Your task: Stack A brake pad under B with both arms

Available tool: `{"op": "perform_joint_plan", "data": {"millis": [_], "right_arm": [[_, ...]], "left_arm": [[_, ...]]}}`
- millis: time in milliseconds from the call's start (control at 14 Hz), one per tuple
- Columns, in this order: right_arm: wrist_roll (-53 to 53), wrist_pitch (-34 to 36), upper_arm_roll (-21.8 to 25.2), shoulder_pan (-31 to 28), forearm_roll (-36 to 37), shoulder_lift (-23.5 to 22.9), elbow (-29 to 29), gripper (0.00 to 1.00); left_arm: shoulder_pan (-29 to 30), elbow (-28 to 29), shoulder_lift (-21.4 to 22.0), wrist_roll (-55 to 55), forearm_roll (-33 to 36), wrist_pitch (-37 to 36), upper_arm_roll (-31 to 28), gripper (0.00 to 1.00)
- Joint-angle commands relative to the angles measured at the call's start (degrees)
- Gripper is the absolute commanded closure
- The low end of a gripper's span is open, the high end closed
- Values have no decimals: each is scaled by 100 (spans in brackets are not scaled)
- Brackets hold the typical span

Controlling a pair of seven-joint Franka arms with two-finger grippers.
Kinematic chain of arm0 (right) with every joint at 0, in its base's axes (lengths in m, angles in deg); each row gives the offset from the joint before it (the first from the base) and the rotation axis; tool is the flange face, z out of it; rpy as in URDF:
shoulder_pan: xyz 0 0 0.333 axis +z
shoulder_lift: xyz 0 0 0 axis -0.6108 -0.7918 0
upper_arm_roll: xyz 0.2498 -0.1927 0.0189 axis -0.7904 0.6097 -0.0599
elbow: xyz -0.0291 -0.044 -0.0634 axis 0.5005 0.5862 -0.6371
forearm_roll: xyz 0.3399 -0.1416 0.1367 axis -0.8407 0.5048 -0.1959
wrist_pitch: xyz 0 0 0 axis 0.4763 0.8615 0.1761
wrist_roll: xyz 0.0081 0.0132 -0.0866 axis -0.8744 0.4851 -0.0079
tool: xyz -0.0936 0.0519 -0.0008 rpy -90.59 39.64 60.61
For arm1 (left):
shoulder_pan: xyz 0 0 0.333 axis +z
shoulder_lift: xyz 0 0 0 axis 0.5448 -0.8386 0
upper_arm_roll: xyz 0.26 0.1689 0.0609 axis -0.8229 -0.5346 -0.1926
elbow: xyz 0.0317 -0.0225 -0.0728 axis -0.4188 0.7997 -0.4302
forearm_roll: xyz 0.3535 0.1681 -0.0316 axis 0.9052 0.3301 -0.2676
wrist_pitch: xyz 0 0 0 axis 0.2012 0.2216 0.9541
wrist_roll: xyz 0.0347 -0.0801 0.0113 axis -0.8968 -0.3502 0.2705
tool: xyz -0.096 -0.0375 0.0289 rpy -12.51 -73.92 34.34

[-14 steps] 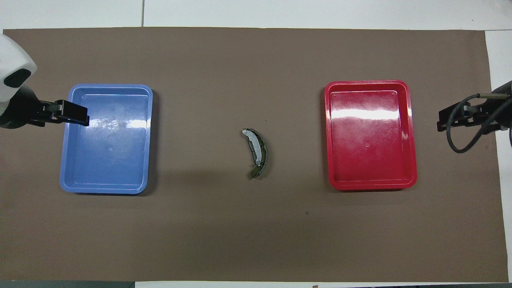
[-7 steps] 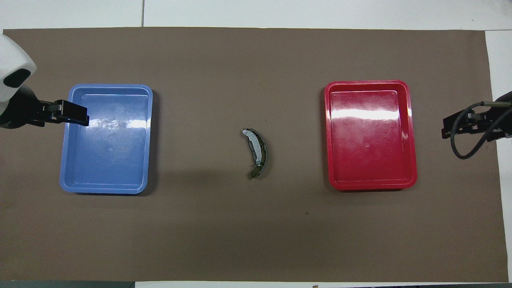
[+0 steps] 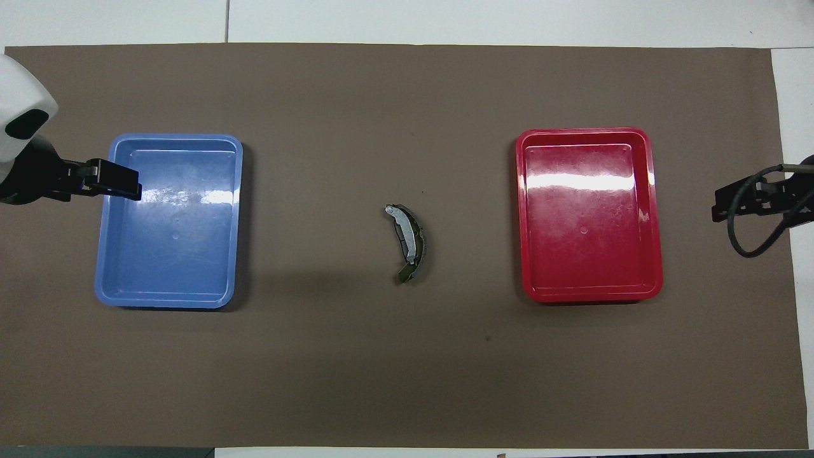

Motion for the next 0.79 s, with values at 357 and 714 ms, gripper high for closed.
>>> {"op": "perform_joint_plan", "data": {"millis": [357, 714], "right_arm": [[-153, -239, -41, -65, 82, 291, 331, 0], [-180, 286, -40, -74, 12, 160, -272, 0]], "left_arm": [[35, 163, 131, -7, -62, 91, 11, 1], [35, 163, 122, -7, -62, 91, 11, 1]]}}
